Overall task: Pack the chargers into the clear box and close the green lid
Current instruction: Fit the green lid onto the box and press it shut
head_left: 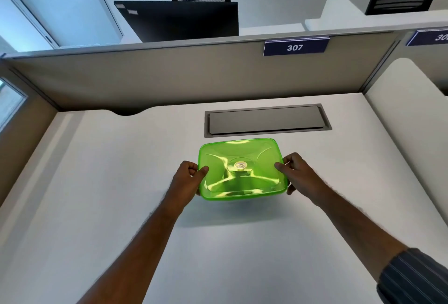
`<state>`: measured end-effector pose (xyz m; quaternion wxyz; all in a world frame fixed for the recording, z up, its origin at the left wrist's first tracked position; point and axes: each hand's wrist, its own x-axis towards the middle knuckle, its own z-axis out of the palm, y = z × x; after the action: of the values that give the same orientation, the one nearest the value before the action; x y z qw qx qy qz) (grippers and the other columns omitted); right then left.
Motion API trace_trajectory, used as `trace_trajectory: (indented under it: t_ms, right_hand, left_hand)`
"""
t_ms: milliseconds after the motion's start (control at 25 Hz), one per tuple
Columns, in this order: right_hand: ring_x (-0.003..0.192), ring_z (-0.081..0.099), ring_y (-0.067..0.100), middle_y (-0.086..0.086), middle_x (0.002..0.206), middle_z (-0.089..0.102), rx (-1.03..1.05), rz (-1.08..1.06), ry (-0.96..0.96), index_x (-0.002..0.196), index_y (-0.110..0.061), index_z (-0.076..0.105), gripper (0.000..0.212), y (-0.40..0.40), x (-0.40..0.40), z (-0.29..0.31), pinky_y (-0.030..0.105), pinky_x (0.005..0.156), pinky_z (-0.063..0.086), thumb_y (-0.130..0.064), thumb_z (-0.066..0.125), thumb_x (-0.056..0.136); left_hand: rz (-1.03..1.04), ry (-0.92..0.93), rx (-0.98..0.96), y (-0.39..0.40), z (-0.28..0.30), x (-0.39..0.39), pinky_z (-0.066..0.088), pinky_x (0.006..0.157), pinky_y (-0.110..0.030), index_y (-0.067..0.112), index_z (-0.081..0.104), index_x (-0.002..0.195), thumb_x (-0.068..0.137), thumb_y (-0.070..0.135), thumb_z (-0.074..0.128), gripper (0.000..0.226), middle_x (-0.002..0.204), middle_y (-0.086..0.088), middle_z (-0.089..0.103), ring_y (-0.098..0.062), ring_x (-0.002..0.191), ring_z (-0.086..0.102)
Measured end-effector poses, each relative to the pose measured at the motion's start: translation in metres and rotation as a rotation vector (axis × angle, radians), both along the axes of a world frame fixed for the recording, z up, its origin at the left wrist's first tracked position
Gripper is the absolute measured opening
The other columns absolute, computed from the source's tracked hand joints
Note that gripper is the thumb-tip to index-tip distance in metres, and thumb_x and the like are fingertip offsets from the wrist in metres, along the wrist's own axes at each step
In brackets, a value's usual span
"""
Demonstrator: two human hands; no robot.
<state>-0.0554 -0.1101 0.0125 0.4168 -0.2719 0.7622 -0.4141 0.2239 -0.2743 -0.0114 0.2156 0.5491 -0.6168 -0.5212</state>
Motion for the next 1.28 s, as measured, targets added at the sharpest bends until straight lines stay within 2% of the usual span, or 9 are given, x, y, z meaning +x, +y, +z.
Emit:
trace_trajectory:
  t_ms: [240, 480, 640, 760, 960, 1040, 1200, 1280]
  right_hand:
    - [0.064, 0.055, 0.019, 0.007, 0.084, 0.053, 0.003, 0.007, 0.004, 0.112, -0.005, 0.048, 0.030, -0.042, -0.013, 0.000, 0.030, 0.041, 0.049, -0.027, 0.063, 0.098]
    - [0.063, 0.045, 0.018, 0.003, 0.083, 0.051, 0.052, 0.006, -0.010, 0.112, -0.008, 0.048, 0.033, -0.067, -0.023, -0.011, 0.027, 0.047, 0.037, -0.033, 0.064, 0.097]
    - [0.060, 0.041, 0.017, 0.005, 0.078, 0.050, 0.048, -0.010, -0.026, 0.115, -0.005, 0.046, 0.036, -0.076, -0.026, -0.016, 0.026, 0.047, 0.032, -0.032, 0.064, 0.097]
    - [0.056, 0.038, 0.016, 0.005, 0.077, 0.049, 0.040, -0.033, -0.035, 0.116, -0.004, 0.045, 0.038, -0.081, -0.027, -0.017, 0.025, 0.046, 0.030, -0.030, 0.064, 0.097]
    - [0.057, 0.039, 0.018, 0.008, 0.078, 0.050, 0.032, -0.056, -0.024, 0.118, -0.005, 0.046, 0.036, -0.087, -0.032, -0.019, 0.026, 0.048, 0.029, -0.029, 0.064, 0.097]
    - [0.057, 0.040, 0.018, 0.007, 0.077, 0.051, 0.014, -0.051, -0.022, 0.119, -0.003, 0.046, 0.036, -0.089, -0.033, -0.019, 0.026, 0.048, 0.028, -0.027, 0.063, 0.098]
    - [0.055, 0.043, 0.017, 0.004, 0.076, 0.054, 0.008, -0.047, 0.009, 0.118, -0.003, 0.047, 0.035, -0.092, -0.035, -0.022, 0.023, 0.044, 0.030, -0.027, 0.063, 0.098]
    - [0.055, 0.046, 0.015, 0.003, 0.075, 0.056, 0.010, -0.042, 0.045, 0.118, -0.004, 0.048, 0.035, -0.092, -0.036, -0.024, 0.019, 0.039, 0.033, -0.028, 0.063, 0.098]
  left_hand:
    - [0.014, -0.020, 0.012, -0.046, -0.003, -0.021, 0.054, 0.052, -0.033, 0.008, 0.056, 0.100, 0.091, 0.034, 0.074, 0.032, 0.081, -0.003, 0.058, -0.021, 0.066, 0.060]
    - [0.043, -0.045, 0.043, -0.072, -0.009, -0.034, 0.052, 0.046, -0.029, 0.008, 0.058, 0.099, 0.090, 0.032, 0.075, 0.031, 0.080, -0.004, 0.060, -0.018, 0.064, 0.060]
    - [0.044, -0.062, 0.042, -0.084, -0.012, -0.042, 0.054, 0.051, -0.031, 0.010, 0.057, 0.099, 0.090, 0.031, 0.075, 0.029, 0.082, -0.004, 0.061, -0.019, 0.066, 0.061]
    - [0.051, -0.080, 0.069, -0.091, -0.012, -0.050, 0.058, 0.057, -0.035, 0.011, 0.058, 0.100, 0.090, 0.029, 0.075, 0.026, 0.088, -0.007, 0.063, -0.022, 0.071, 0.063]
    - [0.068, -0.071, 0.078, -0.096, -0.017, -0.058, 0.056, 0.060, -0.033, 0.011, 0.061, 0.108, 0.091, 0.026, 0.073, 0.026, 0.104, -0.013, 0.066, -0.028, 0.087, 0.066]
    - [0.063, -0.071, 0.058, -0.097, -0.017, -0.059, 0.058, 0.065, -0.037, 0.008, 0.062, 0.114, 0.091, 0.026, 0.072, 0.030, 0.105, -0.012, 0.065, -0.028, 0.092, 0.066]
    - [0.031, -0.056, 0.012, -0.097, -0.019, -0.060, 0.061, 0.078, -0.049, 0.006, 0.063, 0.123, 0.094, 0.023, 0.068, 0.034, 0.088, -0.003, 0.059, -0.024, 0.088, 0.061]
    - [0.026, -0.054, 0.009, -0.098, -0.020, -0.058, 0.061, 0.084, -0.054, 0.006, 0.063, 0.125, 0.095, 0.022, 0.067, 0.035, 0.090, -0.004, 0.059, -0.025, 0.091, 0.062]
